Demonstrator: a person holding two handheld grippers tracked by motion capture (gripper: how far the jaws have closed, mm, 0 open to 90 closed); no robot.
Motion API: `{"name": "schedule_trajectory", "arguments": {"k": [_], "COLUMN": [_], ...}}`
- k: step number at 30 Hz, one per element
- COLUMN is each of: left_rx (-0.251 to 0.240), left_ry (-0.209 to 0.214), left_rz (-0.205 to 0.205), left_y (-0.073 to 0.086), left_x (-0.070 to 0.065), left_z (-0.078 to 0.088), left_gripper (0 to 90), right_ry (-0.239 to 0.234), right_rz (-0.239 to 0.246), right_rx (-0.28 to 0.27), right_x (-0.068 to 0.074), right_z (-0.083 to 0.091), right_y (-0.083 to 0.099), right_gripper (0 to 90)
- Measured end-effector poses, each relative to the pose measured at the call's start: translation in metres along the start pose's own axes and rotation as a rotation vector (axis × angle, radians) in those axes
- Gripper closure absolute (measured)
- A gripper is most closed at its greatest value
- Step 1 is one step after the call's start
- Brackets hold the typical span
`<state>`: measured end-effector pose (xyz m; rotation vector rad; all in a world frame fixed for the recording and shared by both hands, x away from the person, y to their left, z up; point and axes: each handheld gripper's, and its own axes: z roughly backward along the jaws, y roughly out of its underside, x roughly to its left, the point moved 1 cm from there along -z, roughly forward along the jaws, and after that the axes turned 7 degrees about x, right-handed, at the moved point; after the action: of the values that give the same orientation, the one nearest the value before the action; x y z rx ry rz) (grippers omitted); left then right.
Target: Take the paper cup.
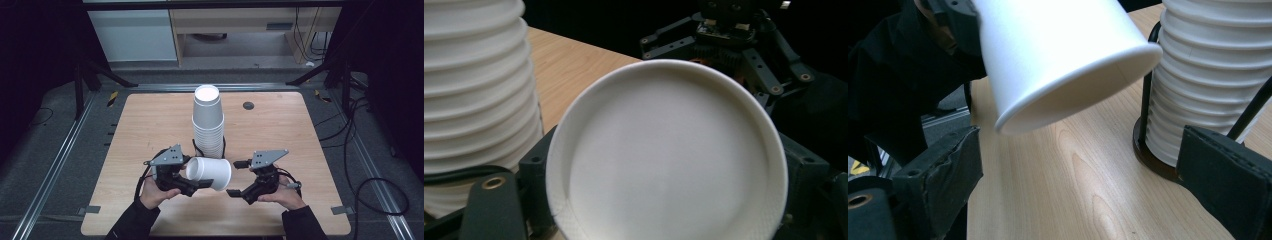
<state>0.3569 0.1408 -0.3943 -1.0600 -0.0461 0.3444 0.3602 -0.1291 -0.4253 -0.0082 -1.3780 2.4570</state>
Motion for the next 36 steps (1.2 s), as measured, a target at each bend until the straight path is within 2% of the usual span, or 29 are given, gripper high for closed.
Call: {"name": "schedule_trajectory", "arguments": {"k": [7,13,20,33,36], "left_rx": [-0.007,0.004,-0.007,-0.030,-0.040], "left_ry": [0.026,0.042,0.054,0.089,0.108], "left_rz": [-0.003,-0.013,-0.022,-0.030,-0.030], "left_y": [-0.001,-0.003,-0.005,-0.007,-0.008], "left_x": [-0.001,-0.004,-0.007,-0.011,-0.012], "left_z": [-0.003,-0.008,-0.011,-0.015,-0.015], "left_gripper": [19.7,19.7,19.7,19.8,19.8], "right_ry": [-0.046,-0.061,-0.081,-0.103,-0.118], "right_rz": [0.004,0.007,0.011,0.011,0.012], "right_rx": [0.011,0.015,-0.003,-0.005,-0.015], "right_x": [0.001,0.002,0.003,0.004,0.004], "right_z": [-0.006,-0.011,-0.012,-0.018,-0.019], "right_y": [0.002,0.002,0.001,0.000,0.000], "right_gripper": [4.4,4.6,4.8,4.7,5.3]}}
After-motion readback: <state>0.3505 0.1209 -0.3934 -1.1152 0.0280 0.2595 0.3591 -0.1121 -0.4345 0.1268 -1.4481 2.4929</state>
